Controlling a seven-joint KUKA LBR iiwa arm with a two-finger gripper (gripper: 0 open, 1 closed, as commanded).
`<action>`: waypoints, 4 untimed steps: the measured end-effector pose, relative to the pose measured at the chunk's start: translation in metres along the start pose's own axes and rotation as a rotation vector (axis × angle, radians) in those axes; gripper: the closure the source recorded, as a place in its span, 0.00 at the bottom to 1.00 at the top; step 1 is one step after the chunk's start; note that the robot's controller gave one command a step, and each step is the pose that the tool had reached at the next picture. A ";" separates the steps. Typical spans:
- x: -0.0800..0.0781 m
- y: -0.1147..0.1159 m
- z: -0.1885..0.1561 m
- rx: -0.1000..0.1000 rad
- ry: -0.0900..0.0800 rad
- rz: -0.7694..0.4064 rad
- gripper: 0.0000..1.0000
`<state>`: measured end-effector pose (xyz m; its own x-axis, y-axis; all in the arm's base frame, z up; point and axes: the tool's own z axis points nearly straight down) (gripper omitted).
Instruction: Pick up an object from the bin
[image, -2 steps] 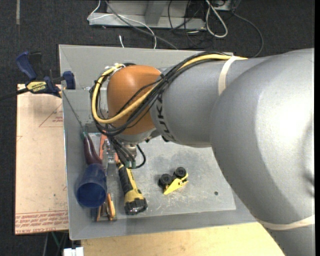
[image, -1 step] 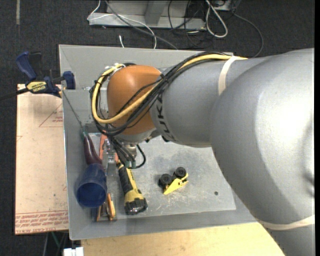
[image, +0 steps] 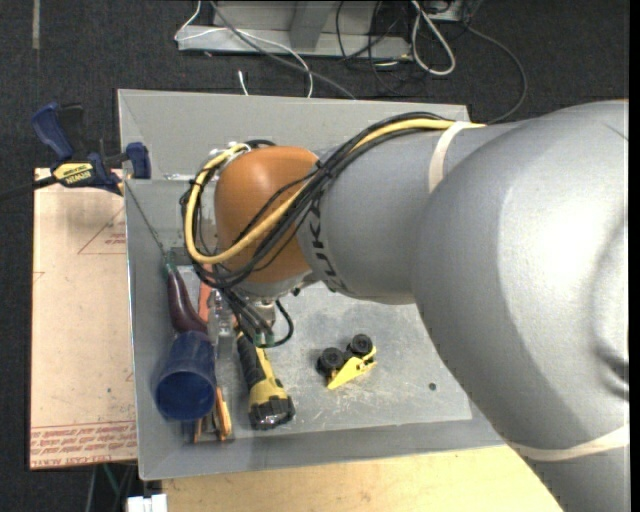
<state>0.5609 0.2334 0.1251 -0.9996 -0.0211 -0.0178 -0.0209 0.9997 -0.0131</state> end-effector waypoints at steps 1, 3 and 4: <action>0.006 -0.003 -0.007 -0.008 0.002 -0.055 1.00; 0.025 0.019 -0.086 -0.009 -0.004 -0.109 1.00; 0.060 0.001 0.021 0.014 0.013 -0.182 0.00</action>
Offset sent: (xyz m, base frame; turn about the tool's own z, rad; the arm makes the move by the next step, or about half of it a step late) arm -0.0083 -0.0025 0.0285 -0.0723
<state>0.5009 0.2324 0.1034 -0.9795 -0.2017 -0.0013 -0.2015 0.9791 -0.0287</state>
